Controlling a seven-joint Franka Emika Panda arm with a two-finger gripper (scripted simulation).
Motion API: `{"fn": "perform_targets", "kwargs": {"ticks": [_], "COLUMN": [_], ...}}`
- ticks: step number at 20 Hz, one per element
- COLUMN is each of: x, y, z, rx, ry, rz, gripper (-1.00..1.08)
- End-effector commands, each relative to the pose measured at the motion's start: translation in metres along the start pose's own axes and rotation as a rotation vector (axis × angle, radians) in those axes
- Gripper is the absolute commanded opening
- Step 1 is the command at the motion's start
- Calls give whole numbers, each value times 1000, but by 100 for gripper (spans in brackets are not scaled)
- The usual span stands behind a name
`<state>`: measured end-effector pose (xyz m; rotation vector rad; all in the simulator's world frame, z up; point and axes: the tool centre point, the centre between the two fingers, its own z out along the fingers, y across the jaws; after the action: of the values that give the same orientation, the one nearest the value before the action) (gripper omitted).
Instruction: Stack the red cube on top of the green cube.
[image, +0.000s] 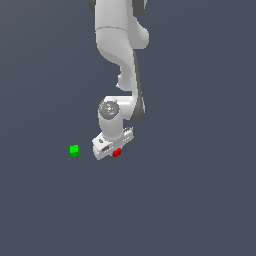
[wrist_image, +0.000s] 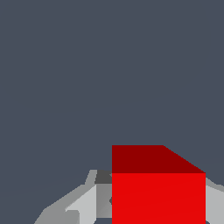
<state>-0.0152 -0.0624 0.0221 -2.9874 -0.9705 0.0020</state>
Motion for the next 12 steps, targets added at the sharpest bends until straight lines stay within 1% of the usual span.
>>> {"fn": "perform_targets", "kwargs": {"ticks": [1,6,12], "x": [0,0,-1], "y": [0,0,-1], "z": [-5,-28,-70], "rx": [-1,-1,-1], "ry": [1,1,1], "rz": [0,0,0], "gripper": [-100,-100,-100]}}
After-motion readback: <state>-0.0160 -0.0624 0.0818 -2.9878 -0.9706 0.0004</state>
